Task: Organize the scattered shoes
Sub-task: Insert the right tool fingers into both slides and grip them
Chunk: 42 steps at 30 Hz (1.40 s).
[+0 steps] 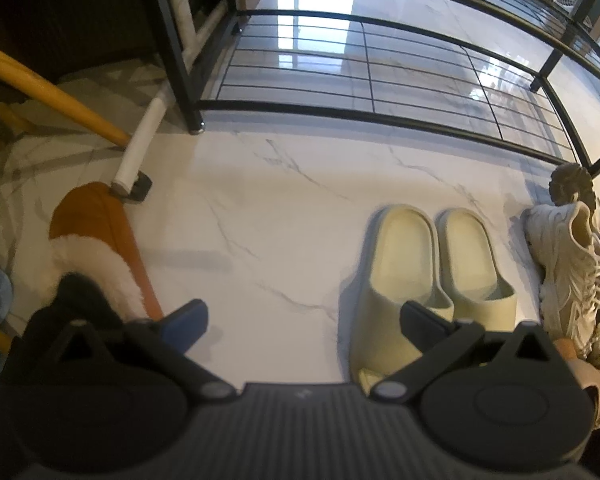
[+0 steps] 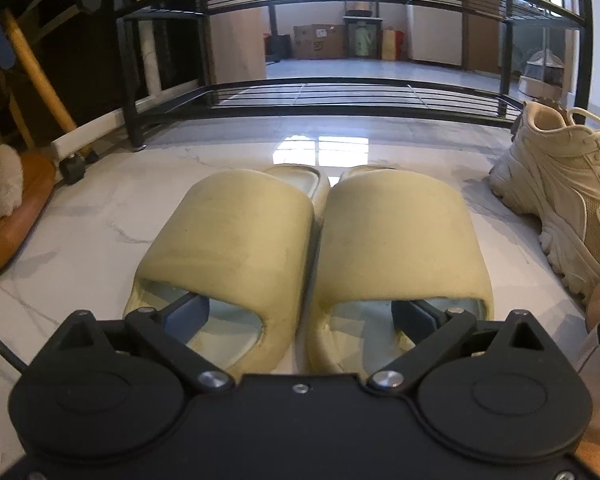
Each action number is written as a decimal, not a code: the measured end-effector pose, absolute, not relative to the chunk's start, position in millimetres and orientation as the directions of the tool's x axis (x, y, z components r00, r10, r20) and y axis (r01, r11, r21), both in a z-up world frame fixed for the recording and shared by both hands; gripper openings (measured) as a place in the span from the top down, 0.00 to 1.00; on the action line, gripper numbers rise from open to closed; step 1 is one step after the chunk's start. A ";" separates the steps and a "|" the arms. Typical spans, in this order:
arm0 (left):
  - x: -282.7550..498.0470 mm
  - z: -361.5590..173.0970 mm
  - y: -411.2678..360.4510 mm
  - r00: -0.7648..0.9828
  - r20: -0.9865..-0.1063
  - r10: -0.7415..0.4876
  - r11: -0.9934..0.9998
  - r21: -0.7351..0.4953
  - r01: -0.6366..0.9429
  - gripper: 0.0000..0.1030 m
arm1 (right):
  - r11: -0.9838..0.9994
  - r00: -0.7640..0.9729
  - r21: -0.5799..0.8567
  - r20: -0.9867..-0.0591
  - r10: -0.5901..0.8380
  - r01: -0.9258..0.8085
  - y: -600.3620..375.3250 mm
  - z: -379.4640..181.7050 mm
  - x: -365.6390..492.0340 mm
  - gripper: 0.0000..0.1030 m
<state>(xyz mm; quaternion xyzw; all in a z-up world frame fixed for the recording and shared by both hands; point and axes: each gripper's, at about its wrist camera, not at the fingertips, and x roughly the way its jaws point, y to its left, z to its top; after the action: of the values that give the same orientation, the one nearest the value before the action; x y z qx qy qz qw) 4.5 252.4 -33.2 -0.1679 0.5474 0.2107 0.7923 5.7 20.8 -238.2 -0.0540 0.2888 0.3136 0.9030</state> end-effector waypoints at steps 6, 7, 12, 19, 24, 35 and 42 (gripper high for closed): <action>4.0 -33.4 255.4 0.316 -0.939 0.138 0.845 -0.055 -0.532 0.01 | 0.804 0.646 0.093 -0.544 0.535 -0.587 23.6 -237.4 14.0 0.29; 3.9 -33.3 255.3 0.316 -0.939 0.137 0.844 -0.056 -0.533 0.01 | 0.805 0.646 0.096 -0.545 0.535 -0.586 24.5 -237.3 15.2 0.28; 4.1 -34.1 256.4 0.313 -0.941 0.126 0.840 -0.066 -0.538 0.01 | 0.811 0.655 0.085 -0.544 0.525 -0.579 32.7 -236.9 19.9 0.36; 3.1 -33.9 259.2 0.312 -0.943 0.114 0.833 -0.080 -0.547 0.01 | 0.792 0.643 0.085 -0.536 0.548 -0.604 40.9 -233.7 27.6 0.62; 1.9 -33.3 261.8 0.315 -0.943 0.111 0.826 -0.088 -0.557 0.01 | 0.803 0.661 0.089 -0.518 0.543 -0.590 39.6 -227.5 30.2 0.65; 2.1 -30.9 262.9 0.325 -0.938 0.118 0.824 -0.091 -0.560 0.01 | 0.796 0.690 0.086 -0.448 0.568 -0.599 27.2 -201.1 23.7 0.65; 0.4 -29.1 265.4 0.333 -0.936 0.113 0.819 -0.102 -0.565 0.01 | 0.782 0.669 0.141 -0.439 0.599 -0.607 5.0 -191.0 13.6 0.65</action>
<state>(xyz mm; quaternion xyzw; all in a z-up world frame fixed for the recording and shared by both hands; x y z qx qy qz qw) 0.4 265.4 -29.1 -0.2106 0.5362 0.2147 0.7887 13.6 5.0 -191.0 -0.0085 0.2372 0.3302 0.9136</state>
